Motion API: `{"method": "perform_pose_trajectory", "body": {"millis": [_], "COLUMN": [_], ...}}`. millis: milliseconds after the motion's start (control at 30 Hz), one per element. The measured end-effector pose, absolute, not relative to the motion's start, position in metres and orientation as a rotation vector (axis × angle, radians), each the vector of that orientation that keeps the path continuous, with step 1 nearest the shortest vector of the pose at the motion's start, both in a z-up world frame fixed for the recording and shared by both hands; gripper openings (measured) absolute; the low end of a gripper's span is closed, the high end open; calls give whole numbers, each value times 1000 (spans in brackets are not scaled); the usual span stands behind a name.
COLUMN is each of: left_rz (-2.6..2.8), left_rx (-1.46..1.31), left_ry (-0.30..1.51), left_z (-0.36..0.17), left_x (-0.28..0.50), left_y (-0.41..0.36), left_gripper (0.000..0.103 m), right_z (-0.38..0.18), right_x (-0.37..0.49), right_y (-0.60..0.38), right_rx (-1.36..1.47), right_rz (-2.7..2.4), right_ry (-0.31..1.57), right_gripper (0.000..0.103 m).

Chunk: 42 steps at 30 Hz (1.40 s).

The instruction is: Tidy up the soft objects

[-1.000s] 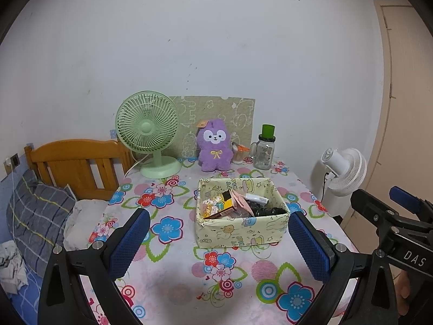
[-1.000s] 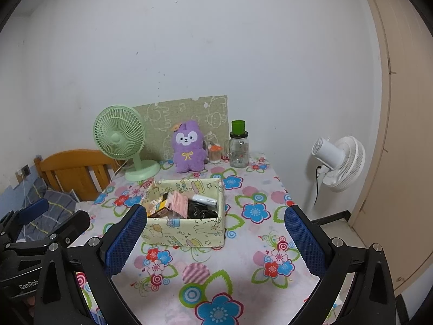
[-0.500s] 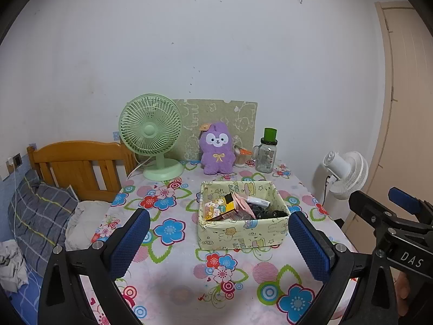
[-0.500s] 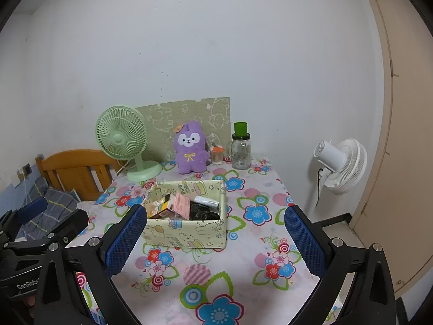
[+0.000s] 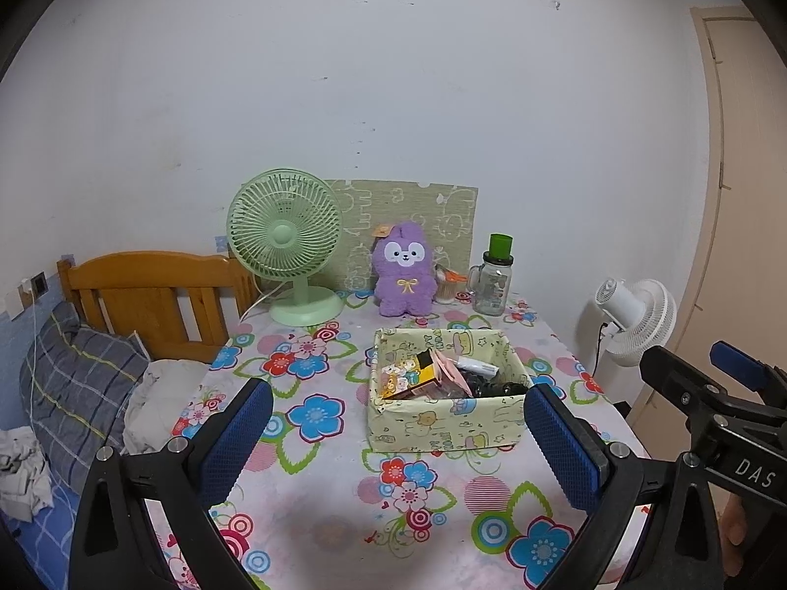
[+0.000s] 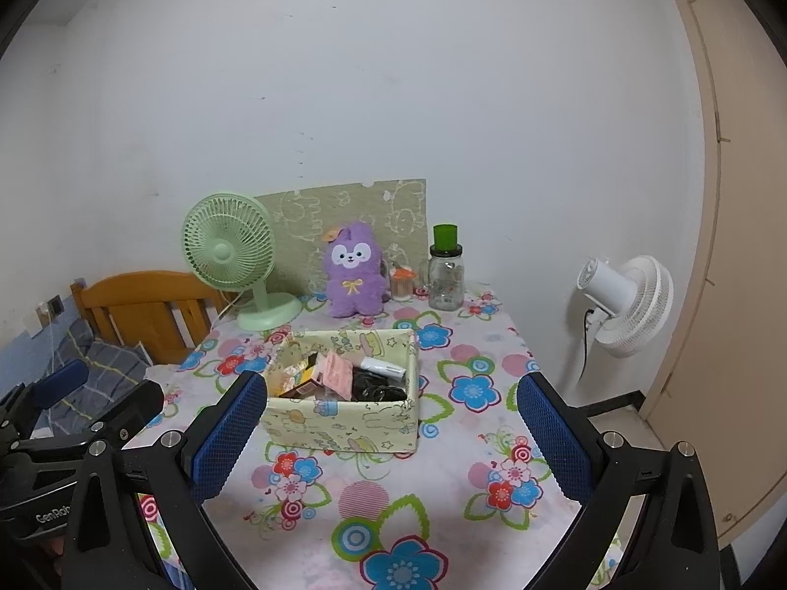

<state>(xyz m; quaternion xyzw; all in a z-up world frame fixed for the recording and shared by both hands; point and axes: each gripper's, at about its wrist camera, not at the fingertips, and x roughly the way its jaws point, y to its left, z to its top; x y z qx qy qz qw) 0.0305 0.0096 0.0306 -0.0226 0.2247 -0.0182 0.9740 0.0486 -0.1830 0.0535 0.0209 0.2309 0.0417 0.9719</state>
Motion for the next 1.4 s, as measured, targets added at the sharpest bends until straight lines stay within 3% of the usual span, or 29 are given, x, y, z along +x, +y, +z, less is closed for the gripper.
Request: {"method": "perform_pose_trajectory", "body": {"millis": [1400], "left_rz": [-20], "left_rx": [-31], "left_ry": [467], "left_z": [29], "left_x": [36], "left_y": [10], "left_gripper": [103], "right_z": [50], "right_x": [54], "right_y": [-179], "right_rx": [38], "right_rz": [86], "right_ry": [477], "right_gripper": [103]}}
